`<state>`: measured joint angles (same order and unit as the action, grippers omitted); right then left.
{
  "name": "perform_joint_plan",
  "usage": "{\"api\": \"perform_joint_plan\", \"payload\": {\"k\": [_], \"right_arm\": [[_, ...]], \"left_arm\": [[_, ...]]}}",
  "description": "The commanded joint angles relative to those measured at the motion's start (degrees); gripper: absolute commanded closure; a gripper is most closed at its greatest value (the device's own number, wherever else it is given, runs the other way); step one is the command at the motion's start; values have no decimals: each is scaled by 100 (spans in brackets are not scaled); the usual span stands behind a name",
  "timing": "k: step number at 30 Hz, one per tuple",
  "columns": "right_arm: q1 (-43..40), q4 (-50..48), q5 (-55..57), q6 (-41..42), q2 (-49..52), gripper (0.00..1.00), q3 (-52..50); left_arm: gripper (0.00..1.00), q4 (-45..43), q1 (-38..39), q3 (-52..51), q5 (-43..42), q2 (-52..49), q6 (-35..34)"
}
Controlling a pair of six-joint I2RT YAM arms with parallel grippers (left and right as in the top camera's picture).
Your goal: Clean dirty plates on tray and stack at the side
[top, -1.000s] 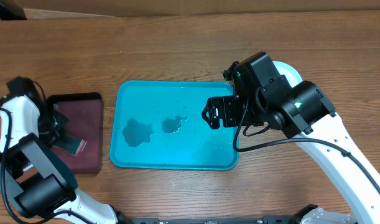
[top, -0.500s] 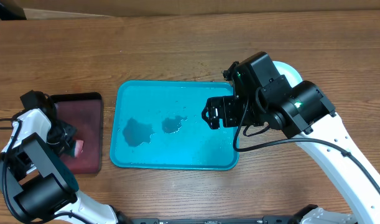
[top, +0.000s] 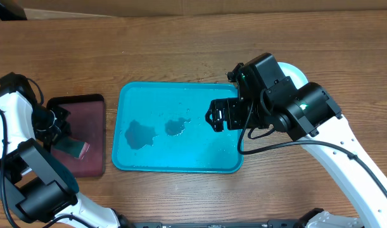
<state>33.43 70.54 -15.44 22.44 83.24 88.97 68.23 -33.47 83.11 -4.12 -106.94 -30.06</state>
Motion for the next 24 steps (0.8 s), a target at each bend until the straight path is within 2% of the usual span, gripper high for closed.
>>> {"api": "perform_joint_plan", "payload": {"k": [1,6,17,20,24], "right_arm": [[33,-22,39,-13,-116,2,101],[31,-17,42,-15,-116,1,101],[31,-13,42,-15,-116,0,101],[31,-22,42,-15,-116,0,101],[31,-133,42,-11,-118,0,101]], "left_arm": [[96,57,17,-258,240,-55,-85],[96,-107,17,-817,815,-55,-494],[95,-1840,11,-2074,938,-57,-509],[96,-1840,9,-2022,802,-50,-492],[96,-1169,0,-1399,398,-50,-420]]}}
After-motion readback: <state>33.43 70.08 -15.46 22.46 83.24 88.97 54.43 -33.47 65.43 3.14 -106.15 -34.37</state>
